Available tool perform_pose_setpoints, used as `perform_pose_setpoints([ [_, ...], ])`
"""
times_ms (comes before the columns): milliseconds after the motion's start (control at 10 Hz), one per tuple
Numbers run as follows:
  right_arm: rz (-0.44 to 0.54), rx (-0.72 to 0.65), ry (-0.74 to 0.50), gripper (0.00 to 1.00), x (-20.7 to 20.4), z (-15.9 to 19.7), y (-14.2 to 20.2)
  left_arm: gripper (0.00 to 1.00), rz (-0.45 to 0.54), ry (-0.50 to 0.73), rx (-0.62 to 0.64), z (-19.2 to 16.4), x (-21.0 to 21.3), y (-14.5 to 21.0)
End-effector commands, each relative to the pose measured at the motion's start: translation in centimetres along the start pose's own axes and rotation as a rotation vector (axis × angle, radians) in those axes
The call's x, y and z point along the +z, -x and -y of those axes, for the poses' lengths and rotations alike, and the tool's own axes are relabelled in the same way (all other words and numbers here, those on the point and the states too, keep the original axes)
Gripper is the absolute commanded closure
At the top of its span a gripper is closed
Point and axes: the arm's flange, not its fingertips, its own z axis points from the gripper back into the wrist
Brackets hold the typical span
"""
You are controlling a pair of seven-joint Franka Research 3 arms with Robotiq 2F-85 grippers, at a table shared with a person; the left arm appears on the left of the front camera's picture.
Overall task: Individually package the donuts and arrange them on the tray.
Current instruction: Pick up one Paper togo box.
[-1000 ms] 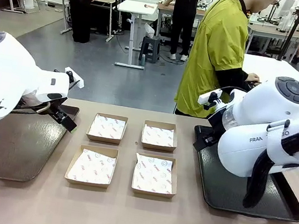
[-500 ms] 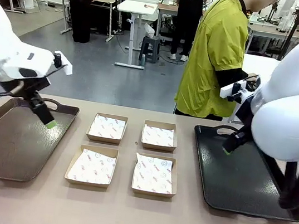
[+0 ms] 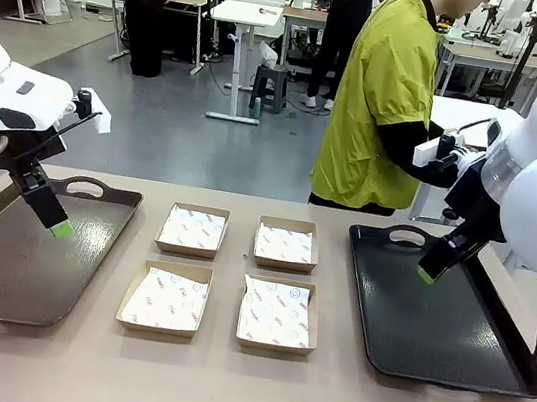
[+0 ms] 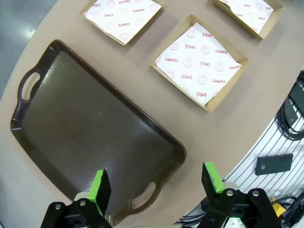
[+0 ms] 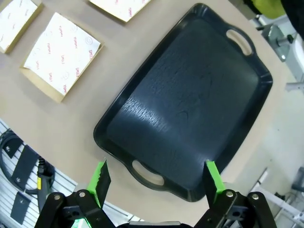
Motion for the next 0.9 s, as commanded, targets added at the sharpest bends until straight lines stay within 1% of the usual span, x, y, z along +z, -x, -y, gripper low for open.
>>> perform_pose_setpoints([
  [0, 0.007, 0.001, 0.003, 0.00, 0.6, -0.1, 0.2, 0.00, -0.002, 0.001, -0.001, 0.1, 0.2, 0.1],
  [100, 0.046, -0.171, -0.283, 0.00, -1.1, 1.9, 0.0, 0.00, 0.151, 0.286, 0.196, -2.7, -0.1, 0.0],
  [200, 0.089, -0.267, -0.481, 0.00, -2.6, 3.5, 0.7, 0.00, 0.249, 0.459, 0.304, -4.1, -0.5, 0.9],
  [300, 0.133, -0.387, -0.643, 0.00, -4.0, 5.3, 1.6, 0.00, 0.327, 0.608, 0.399, -5.8, -0.9, 1.6],
  [400, 0.186, -0.488, -0.775, 0.00, -5.1, 6.9, 2.6, 0.00, 0.406, 0.740, 0.484, -7.5, -1.1, 2.4],
  [500, 0.206, -0.545, -0.874, 0.00, -6.0, 8.2, 4.1, 0.00, 0.439, 0.872, 0.559, -8.6, -1.8, 4.0],
  [600, 0.220, -0.587, -0.929, 0.00, -6.6, 9.3, 5.3, 0.00, 0.434, 0.949, 0.631, -9.9, -2.4, 5.2],
  [700, 0.221, -0.625, -0.945, 0.00, -7.0, 10.3, 6.6, 0.00, 0.420, 0.988, 0.695, -10.9, -3.0, 6.7],
  [800, 0.223, -0.659, -0.950, 0.00, -7.4, 11.2, 7.9, 0.00, 0.424, 1.000, 0.763, -11.9, -3.5, 8.4],
])
